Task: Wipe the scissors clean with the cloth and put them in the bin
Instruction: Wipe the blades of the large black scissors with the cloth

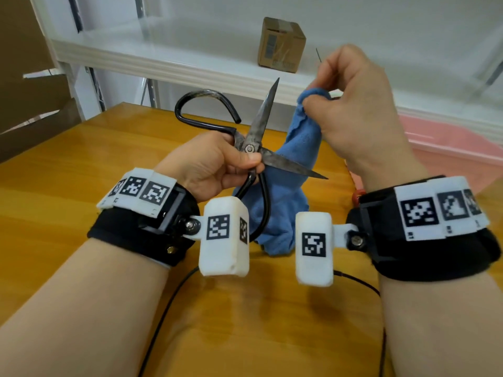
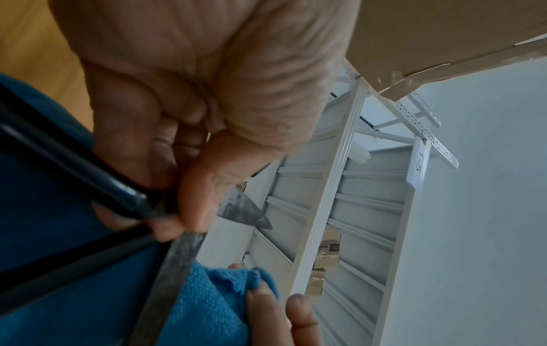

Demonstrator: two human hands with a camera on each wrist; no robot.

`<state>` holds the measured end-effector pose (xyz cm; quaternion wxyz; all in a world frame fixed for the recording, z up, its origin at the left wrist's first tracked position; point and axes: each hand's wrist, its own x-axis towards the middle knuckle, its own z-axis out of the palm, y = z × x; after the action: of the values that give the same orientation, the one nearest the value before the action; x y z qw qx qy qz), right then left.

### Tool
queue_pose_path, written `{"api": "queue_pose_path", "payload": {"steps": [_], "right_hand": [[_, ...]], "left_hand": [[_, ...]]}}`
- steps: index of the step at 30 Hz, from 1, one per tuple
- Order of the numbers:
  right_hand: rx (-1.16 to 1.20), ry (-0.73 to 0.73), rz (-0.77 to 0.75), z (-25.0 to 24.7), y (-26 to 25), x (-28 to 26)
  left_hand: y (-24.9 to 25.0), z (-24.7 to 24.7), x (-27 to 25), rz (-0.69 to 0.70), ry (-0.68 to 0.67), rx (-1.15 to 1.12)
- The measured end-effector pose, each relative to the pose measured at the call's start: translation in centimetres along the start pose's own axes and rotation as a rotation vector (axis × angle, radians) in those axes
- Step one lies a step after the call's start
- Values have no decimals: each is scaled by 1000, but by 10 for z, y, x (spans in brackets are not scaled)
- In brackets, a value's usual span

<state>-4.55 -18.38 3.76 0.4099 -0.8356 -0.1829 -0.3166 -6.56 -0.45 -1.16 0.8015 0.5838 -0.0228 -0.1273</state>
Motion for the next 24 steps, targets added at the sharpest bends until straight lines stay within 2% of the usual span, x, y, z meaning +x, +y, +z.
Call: {"api": "queue_pose_path", "payload": {"steps": [5,16,24], "right_hand": [[-95,-119,-1,8,-4,-2],[4,-313,10,21,-12,-8],[-104,-239,2,28,-10,-13]], "left_hand": [[1,-1,-2,-28,14,-72],[0,-2,-1,-25,32,-42],[-4,1,3,-3,13,38]]}}
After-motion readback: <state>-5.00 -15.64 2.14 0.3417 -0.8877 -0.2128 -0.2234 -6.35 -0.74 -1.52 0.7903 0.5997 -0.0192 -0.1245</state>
